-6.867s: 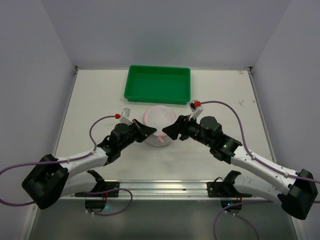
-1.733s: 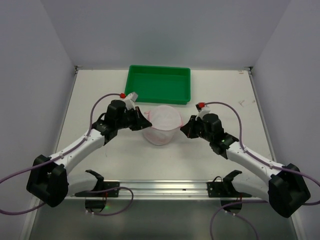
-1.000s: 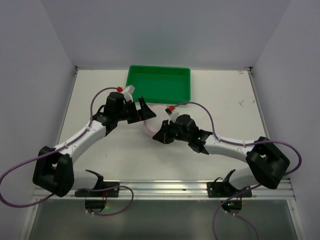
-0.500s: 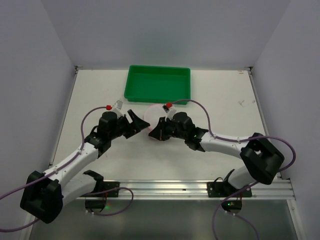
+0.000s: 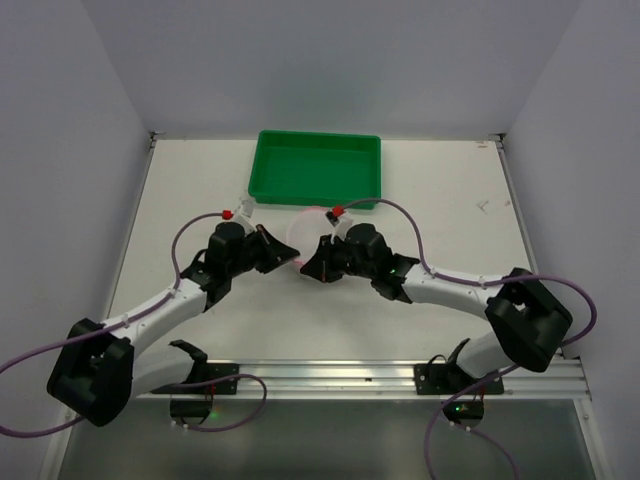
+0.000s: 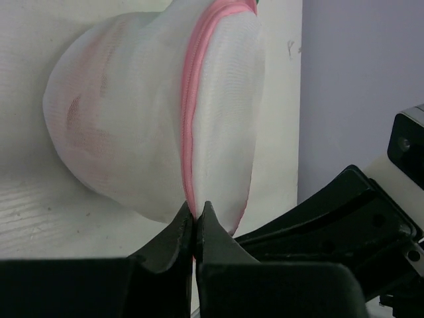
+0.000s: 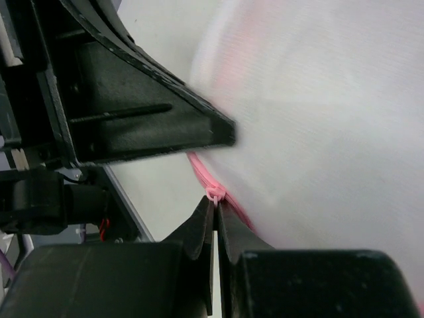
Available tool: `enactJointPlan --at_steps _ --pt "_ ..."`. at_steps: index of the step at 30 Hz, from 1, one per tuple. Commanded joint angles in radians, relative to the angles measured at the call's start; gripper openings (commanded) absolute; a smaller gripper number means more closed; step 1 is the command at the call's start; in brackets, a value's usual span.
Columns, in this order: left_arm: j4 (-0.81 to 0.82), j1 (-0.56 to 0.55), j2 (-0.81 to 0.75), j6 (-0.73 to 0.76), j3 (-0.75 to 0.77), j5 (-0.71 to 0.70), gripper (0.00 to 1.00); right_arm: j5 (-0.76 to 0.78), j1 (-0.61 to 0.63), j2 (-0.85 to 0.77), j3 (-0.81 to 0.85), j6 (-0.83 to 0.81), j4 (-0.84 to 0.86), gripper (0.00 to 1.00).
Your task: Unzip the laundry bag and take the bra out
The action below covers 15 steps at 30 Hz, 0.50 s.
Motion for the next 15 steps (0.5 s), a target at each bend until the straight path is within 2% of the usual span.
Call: enactJointPlan --at_steps 1,3,4,7,8,10,15 --pt "-0.047 0.063 -0.065 0.077 -0.004 0.005 0.00 0.000 -0.072 -0.098 -0.027 -0.088 -0.101 0.00" --pt "-0.070 0.104 -0.082 0.109 0.007 0.075 0.00 -0.042 -0.181 -0.136 -0.068 -0.097 -0.187 0.00" --pt "-0.087 0.109 -0.081 0.150 0.019 0.101 0.00 -0.050 -0.266 -0.153 -0.090 -0.094 -0.198 0.00" --pt "-0.171 0.112 -0.038 0.252 0.088 0.225 0.00 -0.048 -0.388 -0.228 -0.166 -0.109 -0.207 0.00" --pt "-0.174 0.112 -0.023 0.275 0.100 0.306 0.00 -0.041 -0.403 -0.243 -0.169 -0.122 -0.217 0.00" --pt "-0.252 0.112 -0.001 0.344 0.135 0.351 0.00 0.002 -0.425 -0.271 -0.151 -0.145 -0.260 0.00" --pt "-0.399 0.112 0.010 0.514 0.182 0.360 0.00 0.027 -0.427 -0.259 -0.068 -0.183 -0.295 0.00"
